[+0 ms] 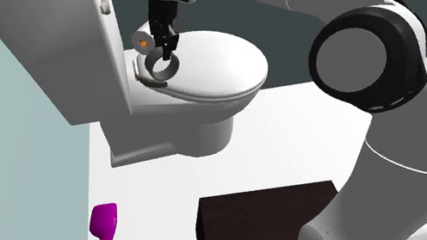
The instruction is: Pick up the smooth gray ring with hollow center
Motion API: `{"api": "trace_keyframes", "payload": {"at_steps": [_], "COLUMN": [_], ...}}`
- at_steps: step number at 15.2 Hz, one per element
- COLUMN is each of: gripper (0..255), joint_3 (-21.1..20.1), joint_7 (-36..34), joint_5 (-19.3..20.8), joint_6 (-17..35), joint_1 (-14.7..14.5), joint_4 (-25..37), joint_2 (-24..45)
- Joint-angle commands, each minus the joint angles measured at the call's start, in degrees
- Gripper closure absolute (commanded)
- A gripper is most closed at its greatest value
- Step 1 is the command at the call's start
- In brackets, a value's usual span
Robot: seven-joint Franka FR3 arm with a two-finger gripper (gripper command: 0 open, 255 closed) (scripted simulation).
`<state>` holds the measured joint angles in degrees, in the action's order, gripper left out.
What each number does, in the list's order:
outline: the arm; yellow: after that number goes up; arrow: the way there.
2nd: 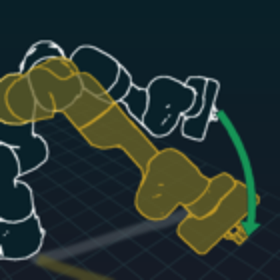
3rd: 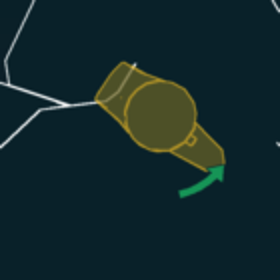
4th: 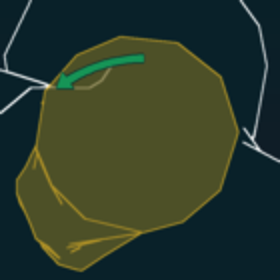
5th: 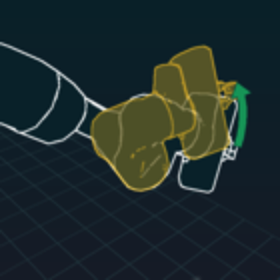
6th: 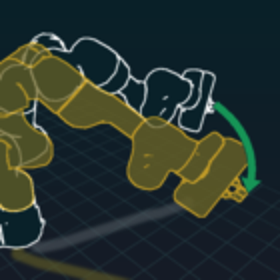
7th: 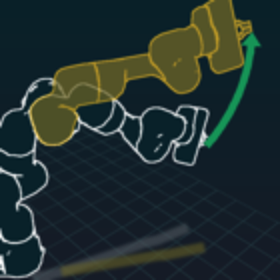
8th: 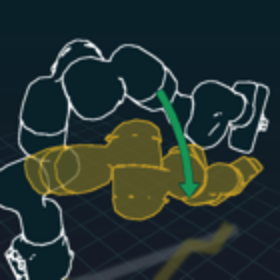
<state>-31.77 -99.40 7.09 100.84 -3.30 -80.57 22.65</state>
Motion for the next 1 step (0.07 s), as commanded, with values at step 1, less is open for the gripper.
{"api": "trace_keyframes", "payload": {"at_steps": [1], "gripper": [255], "joint_3": [0.0], "joint_7": [0.0], "joint_5": [0.1], "joint_6": [-0.6], "joint_1": [-0.1], "joint_4": [0.7], "joint_2": [0.2]}}
